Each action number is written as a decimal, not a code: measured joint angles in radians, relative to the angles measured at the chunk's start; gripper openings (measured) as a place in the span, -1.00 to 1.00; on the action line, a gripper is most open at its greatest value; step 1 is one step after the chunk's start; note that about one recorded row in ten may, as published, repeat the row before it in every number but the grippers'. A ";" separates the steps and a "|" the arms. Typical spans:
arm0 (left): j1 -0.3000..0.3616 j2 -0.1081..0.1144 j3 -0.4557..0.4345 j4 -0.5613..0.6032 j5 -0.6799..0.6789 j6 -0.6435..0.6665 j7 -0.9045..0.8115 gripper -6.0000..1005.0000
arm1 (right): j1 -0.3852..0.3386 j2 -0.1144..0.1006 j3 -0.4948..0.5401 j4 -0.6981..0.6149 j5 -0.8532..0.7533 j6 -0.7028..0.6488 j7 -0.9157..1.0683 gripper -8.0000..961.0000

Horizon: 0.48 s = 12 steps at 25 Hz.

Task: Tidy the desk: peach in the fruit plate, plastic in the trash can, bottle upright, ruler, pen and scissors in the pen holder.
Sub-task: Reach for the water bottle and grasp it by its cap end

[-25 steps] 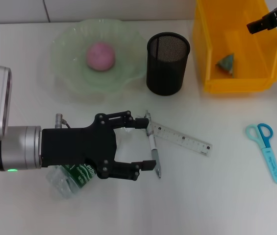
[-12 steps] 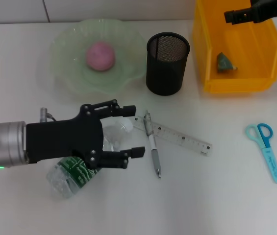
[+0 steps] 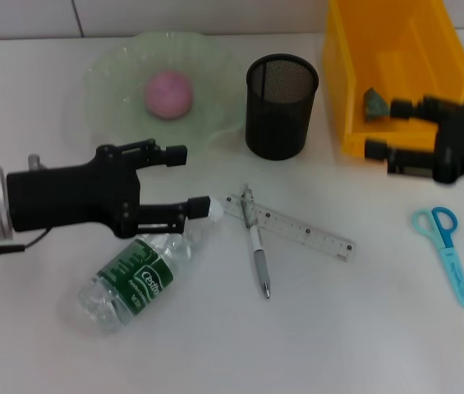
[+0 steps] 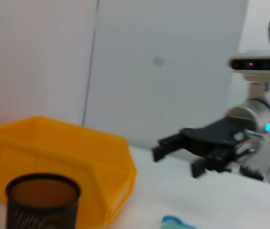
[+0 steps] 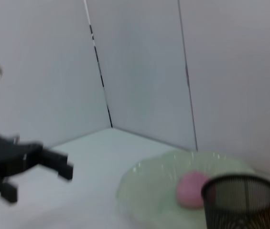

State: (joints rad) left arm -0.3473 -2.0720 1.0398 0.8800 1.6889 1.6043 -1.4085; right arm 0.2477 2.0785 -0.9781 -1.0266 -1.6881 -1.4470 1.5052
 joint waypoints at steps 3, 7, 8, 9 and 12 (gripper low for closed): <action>0.029 -0.001 0.068 0.121 0.009 -0.054 -0.123 0.64 | -0.018 0.000 0.009 0.098 0.002 0.001 -0.086 0.69; 0.095 0.001 0.277 0.485 0.147 -0.241 -0.476 0.64 | -0.020 0.001 0.042 0.189 0.007 0.000 -0.152 0.69; 0.095 0.001 0.277 0.485 0.147 -0.241 -0.476 0.64 | -0.019 0.002 0.047 0.207 0.010 -0.002 -0.168 0.69; 0.110 0.000 0.367 0.603 0.254 -0.300 -0.606 0.64 | -0.018 0.002 0.052 0.223 0.011 -0.002 -0.183 0.69; 0.110 0.000 0.367 0.603 0.254 -0.300 -0.606 0.64 | -0.016 0.002 0.055 0.245 0.010 -0.004 -0.223 0.69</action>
State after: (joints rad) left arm -0.2368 -2.0716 1.4063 1.4832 1.9434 1.3041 -2.0141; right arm 0.2317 2.0802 -0.9235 -0.7814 -1.6782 -1.4509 1.2825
